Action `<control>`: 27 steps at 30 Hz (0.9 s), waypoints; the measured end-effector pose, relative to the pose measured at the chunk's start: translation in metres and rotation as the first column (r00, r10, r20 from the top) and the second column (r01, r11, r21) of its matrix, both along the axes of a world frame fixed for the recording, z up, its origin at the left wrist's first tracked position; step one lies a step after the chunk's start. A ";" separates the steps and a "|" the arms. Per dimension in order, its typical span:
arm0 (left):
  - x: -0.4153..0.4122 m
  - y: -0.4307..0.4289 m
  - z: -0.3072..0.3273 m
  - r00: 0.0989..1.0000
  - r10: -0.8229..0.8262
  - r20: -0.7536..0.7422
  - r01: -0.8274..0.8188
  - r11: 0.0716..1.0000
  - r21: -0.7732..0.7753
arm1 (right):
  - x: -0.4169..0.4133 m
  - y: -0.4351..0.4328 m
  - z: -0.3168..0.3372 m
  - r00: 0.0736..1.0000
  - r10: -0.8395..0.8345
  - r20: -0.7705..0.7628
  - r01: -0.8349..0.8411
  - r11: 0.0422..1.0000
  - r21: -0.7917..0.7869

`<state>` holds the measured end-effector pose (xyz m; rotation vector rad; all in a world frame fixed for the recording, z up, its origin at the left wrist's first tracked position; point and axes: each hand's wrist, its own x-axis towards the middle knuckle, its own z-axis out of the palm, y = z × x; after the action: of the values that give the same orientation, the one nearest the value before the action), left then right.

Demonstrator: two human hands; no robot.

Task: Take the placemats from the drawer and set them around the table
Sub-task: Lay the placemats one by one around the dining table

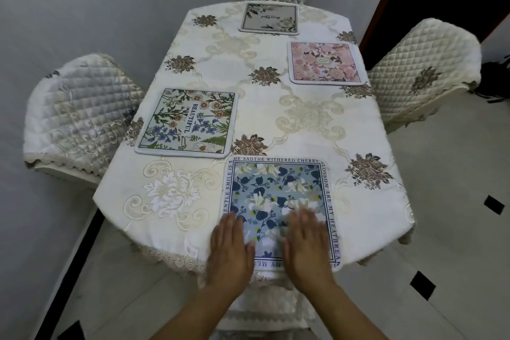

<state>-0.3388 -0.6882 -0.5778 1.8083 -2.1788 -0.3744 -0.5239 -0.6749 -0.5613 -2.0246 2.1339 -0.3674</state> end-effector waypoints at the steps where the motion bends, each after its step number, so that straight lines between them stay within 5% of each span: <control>1: -0.011 -0.001 -0.004 0.999 -0.043 0.023 0.042 0.998 0.043 | 0.016 -0.004 -0.005 0.998 0.070 0.007 -0.070 0.997 0.035; 7: -0.013 0.000 -0.020 0.969 -0.141 0.202 0.124 0.988 0.093 | 0.011 -0.002 -0.027 0.982 0.185 -0.042 -0.180 0.977 0.117; 14: 0.027 0.006 -0.021 0.976 -0.172 0.134 0.148 0.974 0.172 | -0.055 0.021 -0.025 0.991 0.131 0.007 -0.130 0.970 0.204; 18: -0.003 -0.043 -0.006 0.975 -0.199 0.101 0.183 0.973 0.144 | -0.039 -0.040 -0.007 0.982 0.161 0.103 -0.176 0.970 0.167; 27: -0.064 -0.207 -0.008 0.954 -0.219 0.206 0.203 0.975 0.093 | -0.016 -0.194 -0.013 0.974 0.224 0.024 -0.224 0.949 0.222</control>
<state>-0.4032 -0.8953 -0.5860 1.7262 -2.5503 -0.3162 -0.5395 -0.8694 -0.5743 -2.1026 1.8241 -0.0870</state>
